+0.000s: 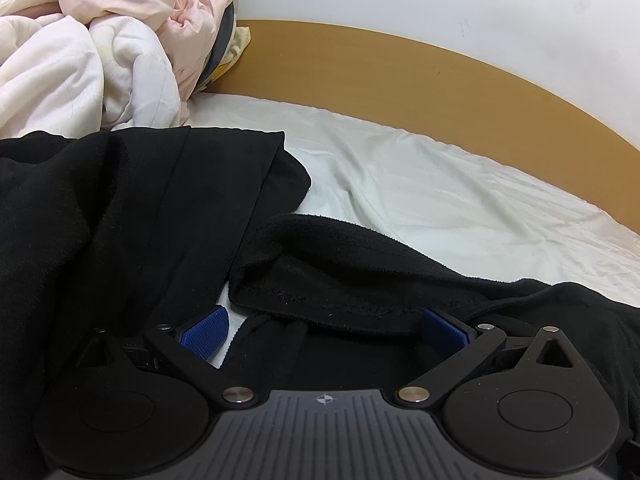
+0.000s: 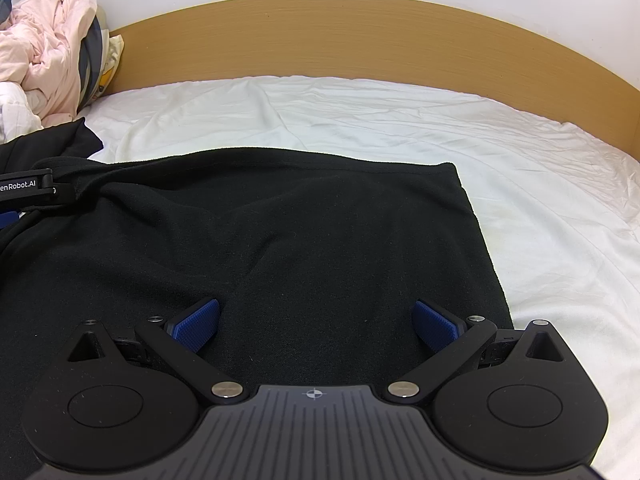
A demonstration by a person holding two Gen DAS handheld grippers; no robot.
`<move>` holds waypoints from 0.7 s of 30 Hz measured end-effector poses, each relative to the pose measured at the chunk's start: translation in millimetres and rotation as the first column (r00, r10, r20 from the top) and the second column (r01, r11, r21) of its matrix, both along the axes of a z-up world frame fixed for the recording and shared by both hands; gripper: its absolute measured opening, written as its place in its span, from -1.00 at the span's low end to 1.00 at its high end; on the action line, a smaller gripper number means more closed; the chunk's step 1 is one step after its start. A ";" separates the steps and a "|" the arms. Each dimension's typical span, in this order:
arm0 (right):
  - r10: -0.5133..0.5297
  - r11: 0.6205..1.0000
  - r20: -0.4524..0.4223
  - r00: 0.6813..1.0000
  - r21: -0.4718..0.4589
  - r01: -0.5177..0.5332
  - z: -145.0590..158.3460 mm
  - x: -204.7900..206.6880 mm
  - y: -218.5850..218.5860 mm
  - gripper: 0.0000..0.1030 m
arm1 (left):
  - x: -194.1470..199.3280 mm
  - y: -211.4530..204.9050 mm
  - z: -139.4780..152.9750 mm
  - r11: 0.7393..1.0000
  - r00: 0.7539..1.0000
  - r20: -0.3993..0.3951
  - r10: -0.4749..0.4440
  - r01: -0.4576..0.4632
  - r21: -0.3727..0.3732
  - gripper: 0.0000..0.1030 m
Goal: Fold clothes
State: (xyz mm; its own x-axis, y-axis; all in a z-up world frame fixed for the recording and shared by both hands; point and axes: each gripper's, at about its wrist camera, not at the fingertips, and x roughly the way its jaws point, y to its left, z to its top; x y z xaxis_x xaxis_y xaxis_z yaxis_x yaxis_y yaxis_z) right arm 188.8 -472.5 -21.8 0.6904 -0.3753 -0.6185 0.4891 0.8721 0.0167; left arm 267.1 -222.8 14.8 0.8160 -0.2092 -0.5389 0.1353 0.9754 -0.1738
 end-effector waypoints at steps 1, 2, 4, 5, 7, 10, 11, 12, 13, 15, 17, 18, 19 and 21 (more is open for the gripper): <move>0.000 1.000 0.000 1.000 0.000 0.000 0.0 -0.2 -0.2 1.00 | -0.1 0.6 -0.1 1.000 1.000 0.000 0.001 -0.001 -0.004 0.98; 0.000 1.000 0.000 1.000 0.000 0.000 0.0 -0.3 -0.3 1.00 | -0.2 1.1 -0.1 1.000 1.000 0.000 0.002 -0.002 -0.008 0.98; 0.000 1.000 0.000 1.000 0.000 0.000 0.1 -0.4 -0.6 1.00 | -0.1 2.6 -0.2 1.000 1.000 0.001 0.006 -0.006 -0.017 0.98; 0.000 1.000 0.000 1.000 0.000 0.000 0.0 -0.3 -0.4 1.00 | 0.2 3.5 -0.3 1.000 1.000 0.003 0.009 -0.009 -0.022 0.98; 0.000 1.000 0.000 1.000 0.000 0.000 0.0 0.0 -0.2 1.00 | 1.0 4.8 -0.3 1.000 1.000 0.001 0.007 -0.007 -0.029 0.98; 0.001 1.000 0.000 1.000 0.000 -0.001 0.1 -0.8 -0.6 1.00 | 2.3 6.8 -0.7 0.999 1.000 -0.003 0.004 -0.004 -0.044 0.98; 0.001 1.000 0.000 1.000 0.000 -0.001 0.1 -1.2 -0.8 1.00 | 2.4 7.6 -0.8 0.999 1.000 -0.003 0.004 -0.004 -0.052 0.98; 0.001 1.000 0.000 1.000 0.001 -0.001 0.0 -1.6 -1.0 1.00 | 2.6 8.1 -0.9 0.998 1.000 -0.004 0.004 -0.004 -0.056 0.98; 0.001 1.000 0.000 1.000 0.000 -0.001 0.0 -1.3 -0.9 1.00 | 2.7 8.5 -1.0 0.998 1.000 -0.005 0.004 -0.004 -0.060 0.98; 0.001 1.000 0.000 1.000 0.000 -0.001 0.0 -1.2 -0.7 1.00 | 3.0 8.9 -1.1 0.998 1.000 -0.006 0.002 -0.003 -0.065 0.98; 0.001 1.000 0.000 1.000 0.000 -0.001 0.0 -1.1 -0.7 1.00 | 3.1 9.0 -1.1 0.998 1.000 -0.005 -0.001 0.000 -0.068 0.98; 0.001 1.000 0.000 1.000 0.000 -0.001 -0.1 -1.1 -0.6 1.00 | 3.3 9.5 -1.2 0.997 1.000 -0.006 -0.001 0.001 -0.072 0.98; 0.001 1.000 0.000 1.000 0.000 -0.001 -0.1 -1.1 -0.6 1.00 | 3.6 10.0 -1.3 0.997 1.000 -0.006 -0.003 0.002 -0.077 0.98; 0.001 1.000 0.001 1.000 0.000 -0.001 -0.1 -1.0 -0.5 1.00 | 4.3 11.2 -1.7 0.996 1.000 -0.008 -0.006 0.005 -0.086 0.98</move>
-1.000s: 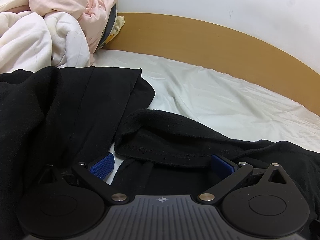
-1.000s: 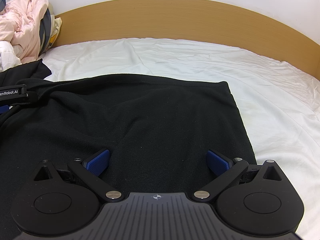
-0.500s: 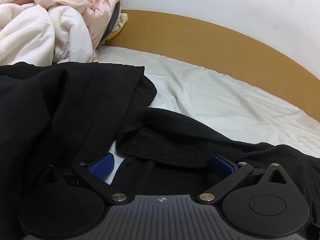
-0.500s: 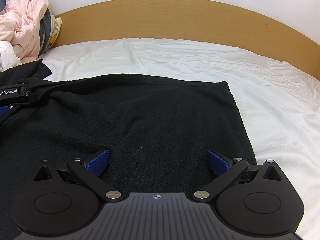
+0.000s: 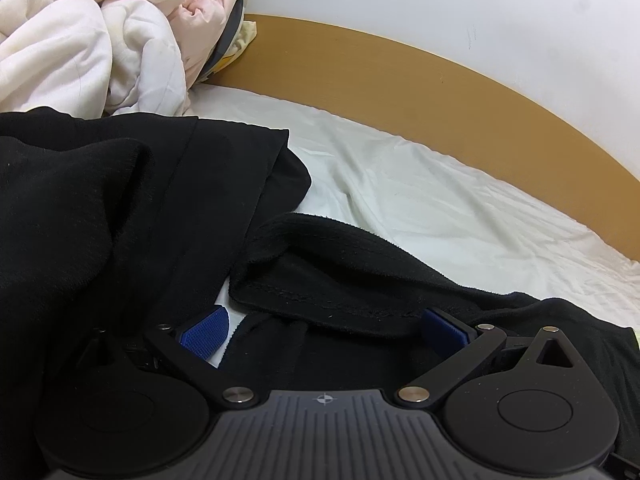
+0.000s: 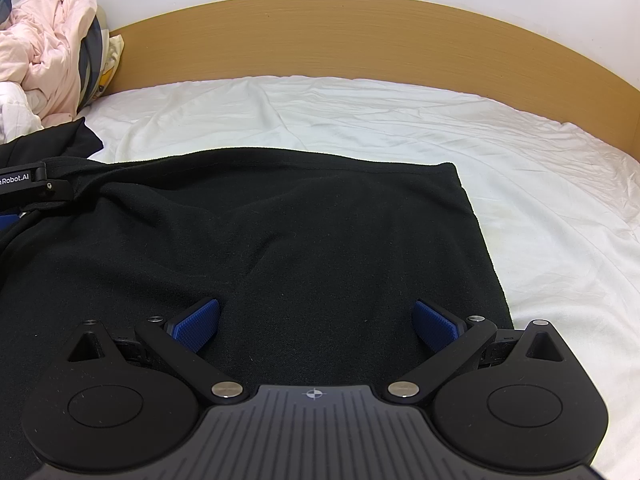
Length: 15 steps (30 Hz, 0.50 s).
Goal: Fold clothes
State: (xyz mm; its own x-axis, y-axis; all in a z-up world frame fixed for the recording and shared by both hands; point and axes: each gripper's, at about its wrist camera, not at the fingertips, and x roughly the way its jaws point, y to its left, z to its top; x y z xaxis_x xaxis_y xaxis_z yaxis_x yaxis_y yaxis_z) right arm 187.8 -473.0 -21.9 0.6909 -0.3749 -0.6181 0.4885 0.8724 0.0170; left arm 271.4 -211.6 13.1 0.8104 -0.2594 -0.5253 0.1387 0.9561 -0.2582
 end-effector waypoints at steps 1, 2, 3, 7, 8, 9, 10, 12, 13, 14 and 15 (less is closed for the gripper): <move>0.000 1.000 0.000 1.000 0.000 0.000 0.0 -0.1 -0.1 1.00 | -0.2 0.5 -0.1 1.000 1.000 0.001 -0.001 0.001 -0.005 0.98; 0.000 1.000 0.000 1.000 0.000 0.000 0.0 -0.2 -0.1 1.00 | -0.3 0.9 -0.1 1.000 1.000 0.002 -0.001 0.001 -0.010 0.98; 0.000 1.000 0.000 1.000 0.000 0.000 0.0 -0.2 -0.1 1.00 | -0.5 1.6 -0.2 1.000 1.000 0.002 -0.001 0.001 -0.015 0.98; 0.000 1.000 0.000 1.000 0.000 0.000 0.0 0.0 0.0 1.00 | -0.7 1.8 -0.6 1.000 1.000 0.001 -0.003 0.003 -0.023 0.98; 0.000 1.000 0.000 1.000 0.000 0.000 0.0 -0.1 0.0 1.00 | -0.9 1.8 -0.6 1.000 1.000 0.002 -0.004 0.004 -0.025 0.98; 0.000 1.000 0.000 1.000 0.000 0.000 0.0 0.0 0.0 1.00 | -1.1 2.2 -0.8 1.000 1.000 0.002 -0.005 0.005 -0.027 0.98; 0.000 1.000 0.000 1.000 0.000 0.000 0.0 -0.1 -0.1 1.00 | -1.1 2.0 -0.8 1.000 1.000 0.001 -0.005 0.005 -0.027 0.98; 0.000 1.000 0.000 1.000 0.000 0.000 0.0 -0.1 -0.1 1.00 | -1.2 1.9 -0.9 1.000 1.000 0.001 -0.005 0.005 -0.026 0.98; 0.000 1.000 0.000 1.000 0.000 0.000 0.0 0.0 0.0 1.00 | -1.2 1.9 -0.9 1.000 1.000 0.001 -0.005 0.005 -0.026 0.98; 0.000 1.000 0.000 1.000 0.000 0.000 0.0 0.1 0.0 1.00 | -1.2 1.9 -0.9 1.000 1.000 0.001 -0.005 0.005 -0.026 0.98; 0.000 1.000 0.000 1.000 0.000 0.000 0.0 0.1 0.1 1.00 | -1.0 2.0 -0.8 1.000 1.000 0.000 -0.006 0.006 -0.026 0.98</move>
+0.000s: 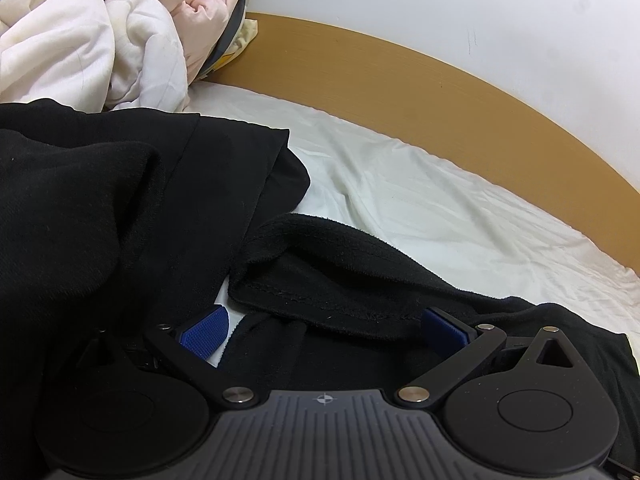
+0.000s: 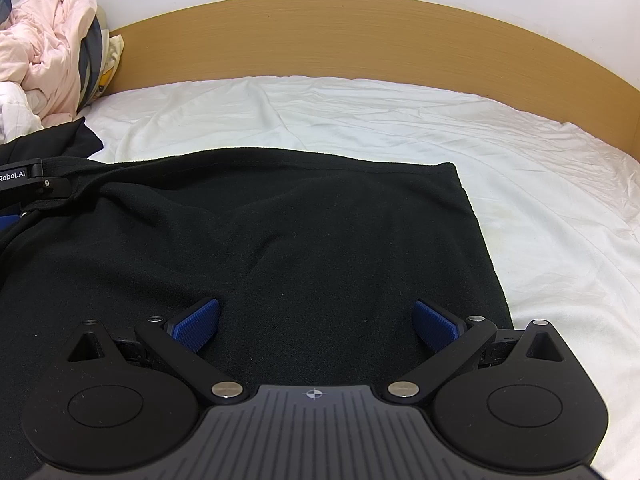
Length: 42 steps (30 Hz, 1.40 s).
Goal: Fold clothes
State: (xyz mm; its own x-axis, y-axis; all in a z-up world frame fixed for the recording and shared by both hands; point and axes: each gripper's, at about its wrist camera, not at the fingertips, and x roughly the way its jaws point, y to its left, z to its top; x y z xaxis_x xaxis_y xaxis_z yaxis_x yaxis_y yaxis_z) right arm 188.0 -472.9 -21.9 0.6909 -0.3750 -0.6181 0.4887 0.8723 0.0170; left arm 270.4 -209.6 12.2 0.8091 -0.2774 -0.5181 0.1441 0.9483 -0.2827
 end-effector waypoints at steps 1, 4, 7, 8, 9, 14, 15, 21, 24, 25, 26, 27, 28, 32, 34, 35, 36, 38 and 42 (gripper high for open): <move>0.000 1.000 0.000 1.000 0.000 0.000 0.0 0.1 0.0 1.00 | 0.2 0.2 0.0 1.000 1.000 0.000 0.000 0.000 0.000 0.98; 0.000 1.000 0.000 1.000 0.000 0.000 0.1 0.1 0.0 1.00 | 0.4 1.4 0.1 1.000 1.000 -0.001 0.000 0.000 -0.003 0.98; 0.000 1.000 0.000 1.000 0.000 0.000 0.0 0.2 0.2 1.00 | 0.6 2.4 -0.1 1.000 1.000 -0.001 0.000 0.000 -0.007 0.98; 0.000 1.000 0.000 1.000 0.000 0.000 0.1 0.2 0.1 1.00 | 0.7 2.4 -0.1 1.000 1.000 -0.001 0.000 0.000 -0.007 0.98; 0.000 1.000 0.000 1.000 0.000 0.000 0.0 0.3 0.2 1.00 | 0.7 2.4 -0.2 1.000 1.000 -0.001 0.000 0.000 -0.006 0.98; 0.000 1.000 0.000 1.000 0.000 0.000 0.1 0.2 0.1 1.00 | 0.8 1.8 -0.6 1.000 1.000 -0.001 -0.002 0.002 -0.004 0.98; 0.000 1.000 0.000 1.000 0.000 0.000 0.0 0.2 0.1 1.00 | 1.2 2.5 -0.8 1.000 1.000 -0.001 -0.004 0.004 -0.003 0.98; 0.000 1.000 0.000 1.000 0.000 0.000 0.1 0.3 0.2 1.00 | 0.8 5.3 -0.8 1.000 1.000 0.000 -0.006 0.006 -0.008 0.98; -0.001 1.000 0.000 1.000 0.000 0.001 0.1 0.5 0.3 1.00 | -0.5 6.6 -0.9 1.000 1.000 0.002 -0.005 0.006 -0.013 0.98; -0.001 1.000 0.000 1.000 0.000 0.001 0.1 0.6 0.3 1.00 | -0.9 7.0 -1.1 1.000 1.000 0.002 -0.006 0.006 -0.014 0.98; -0.001 1.000 0.000 1.000 0.000 0.001 0.1 0.7 0.3 1.00 | -1.3 7.4 -1.2 1.000 1.000 0.002 -0.006 0.006 -0.015 0.98; -0.001 1.000 0.000 1.000 0.000 0.001 0.1 0.5 0.3 1.00 | -1.8 8.4 -1.2 1.000 1.000 0.004 -0.006 0.006 -0.021 0.98; -0.001 1.000 0.000 1.000 0.000 0.001 0.1 0.4 0.2 1.00 | -2.4 9.6 -1.3 1.000 1.000 0.005 -0.006 0.007 -0.027 0.98; -0.001 1.000 0.000 1.000 0.000 0.001 0.1 0.4 0.2 1.00 | -4.2 13.1 -1.7 0.999 1.000 0.007 -0.008 0.008 -0.039 0.98; -0.001 1.000 0.000 1.000 0.000 0.001 0.0 0.6 0.2 1.00 | -5.3 15.0 -1.7 0.999 1.000 0.008 -0.011 0.012 -0.050 0.98; -0.001 1.000 0.000 1.000 -0.001 0.001 0.0 0.6 0.2 1.00 | -5.8 15.9 -1.7 0.998 1.000 0.009 -0.013 0.014 -0.055 0.98; -0.001 1.000 0.000 1.000 -0.001 0.001 0.0 0.7 0.3 1.00 | -5.8 15.8 -1.8 0.998 1.000 0.009 -0.013 0.014 -0.063 0.98; -0.001 1.000 0.000 1.000 0.000 0.001 0.0 0.6 0.2 1.00 | -6.9 17.7 -1.9 0.997 1.000 0.012 -0.015 0.016 -0.075 0.98; -0.001 1.000 0.000 1.000 -0.001 0.001 0.1 0.4 0.3 1.00 | -8.4 17.9 -2.2 0.995 1.000 0.017 -0.017 0.019 -0.100 0.98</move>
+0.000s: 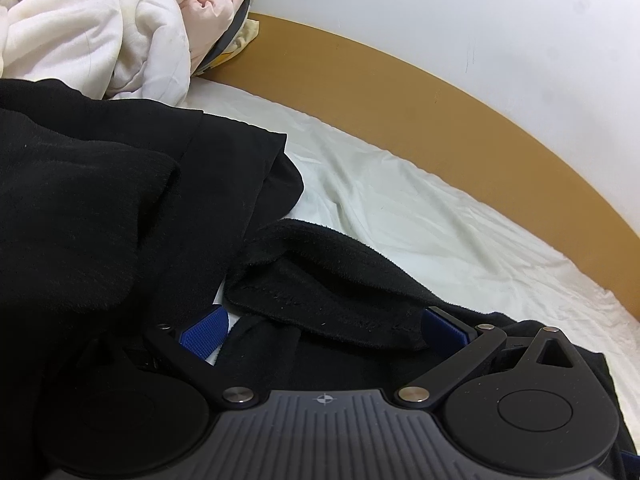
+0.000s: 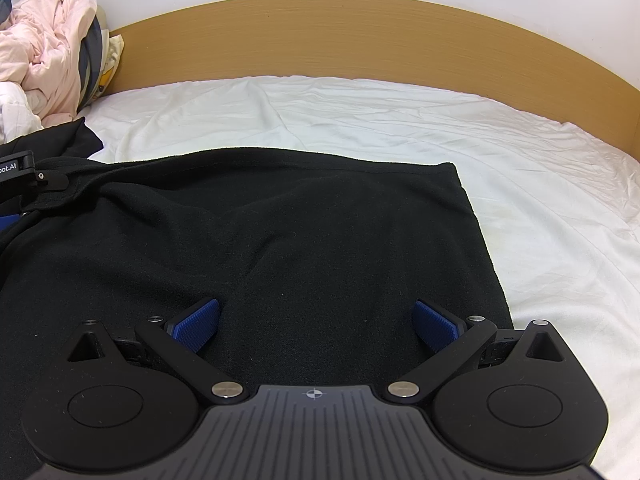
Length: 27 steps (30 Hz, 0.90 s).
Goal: Fold clothes
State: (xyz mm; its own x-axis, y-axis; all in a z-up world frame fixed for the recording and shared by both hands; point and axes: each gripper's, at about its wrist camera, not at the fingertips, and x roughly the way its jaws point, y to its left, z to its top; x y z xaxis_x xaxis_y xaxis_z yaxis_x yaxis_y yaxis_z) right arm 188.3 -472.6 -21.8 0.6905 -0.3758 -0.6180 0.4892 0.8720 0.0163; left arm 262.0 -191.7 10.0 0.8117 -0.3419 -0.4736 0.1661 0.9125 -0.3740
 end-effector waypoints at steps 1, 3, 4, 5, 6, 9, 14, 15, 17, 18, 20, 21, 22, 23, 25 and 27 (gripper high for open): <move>0.000 1.000 0.000 1.000 0.000 0.000 0.1 -0.3 -0.2 1.00 | -0.6 0.2 0.2 1.000 1.000 0.002 0.000 0.000 -0.005 0.98; 0.000 1.000 0.000 1.000 0.000 0.000 -0.2 -0.4 0.2 1.00 | -1.3 0.1 0.3 1.000 1.000 0.002 -0.001 0.001 -0.010 0.98; 0.000 1.000 0.000 1.000 0.000 0.000 -0.1 -0.5 0.2 1.00 | -1.0 -0.5 0.4 1.000 1.000 0.001 -0.002 0.002 -0.011 0.98; 0.000 1.000 0.000 1.000 0.000 0.000 0.0 -0.7 0.3 1.00 | -0.7 -1.1 0.4 1.000 1.000 0.001 -0.003 0.003 -0.013 0.98; 0.000 1.000 0.000 1.000 0.000 0.000 0.0 -0.5 0.1 1.00 | -0.5 -2.1 0.9 1.000 1.000 -0.001 -0.003 0.003 -0.010 0.98; 0.000 1.000 0.000 1.000 0.001 0.000 -0.6 -0.1 0.1 1.00 | -1.6 -6.8 5.5 1.000 1.000 -0.002 -0.012 0.012 0.026 0.98; 0.000 1.000 0.001 1.000 0.001 0.000 -1.9 0.0 -0.3 1.00 | -27.5 -0.3 27.3 0.997 0.998 0.007 -0.069 0.069 0.033 0.98; 0.000 1.000 0.001 1.000 0.001 0.000 -2.1 0.1 -0.1 1.00 | -35.1 3.4 33.4 0.995 0.995 -0.005 -0.095 0.095 0.024 0.98; 0.000 1.000 0.002 1.000 0.001 0.000 -2.5 0.3 0.1 1.00 | -56.9 14.6 46.9 0.987 0.987 -0.009 -0.158 0.158 0.029 0.98; 0.000 1.000 0.001 1.000 0.001 0.000 -2.6 0.3 0.2 1.00 | -70.1 20.7 53.0 0.982 0.983 0.004 -0.183 0.183 0.046 0.98; 0.000 1.000 0.001 1.000 0.001 0.000 -2.9 0.4 0.4 1.00 | -96.6 32.0 63.4 0.969 0.973 0.025 -0.231 0.228 0.094 0.98; 0.000 1.000 0.001 1.000 0.001 0.000 -3.0 0.4 0.4 1.00 | -109.0 36.9 67.4 0.961 0.966 0.036 -0.257 0.251 0.114 0.98; 0.000 1.000 0.001 1.000 0.001 0.000 -2.8 0.4 0.6 1.00 | -121.0 41.4 70.4 0.954 0.960 0.041 -0.276 0.269 0.130 0.98; 0.000 1.000 0.001 1.000 0.001 0.000 -3.0 0.3 0.7 1.00 | -132.6 44.8 72.4 0.949 0.956 0.038 -0.290 0.282 0.143 0.98; 0.000 1.000 0.001 1.000 0.001 0.000 -2.5 0.4 0.5 1.00 | -155.2 52.1 71.8 0.944 0.953 0.036 -0.302 0.293 0.151 0.98; 0.000 1.000 0.001 1.000 0.001 0.000 -2.4 0.4 0.4 1.00 | -176.5 59.3 65.2 0.945 0.953 0.040 -0.300 0.292 0.145 0.98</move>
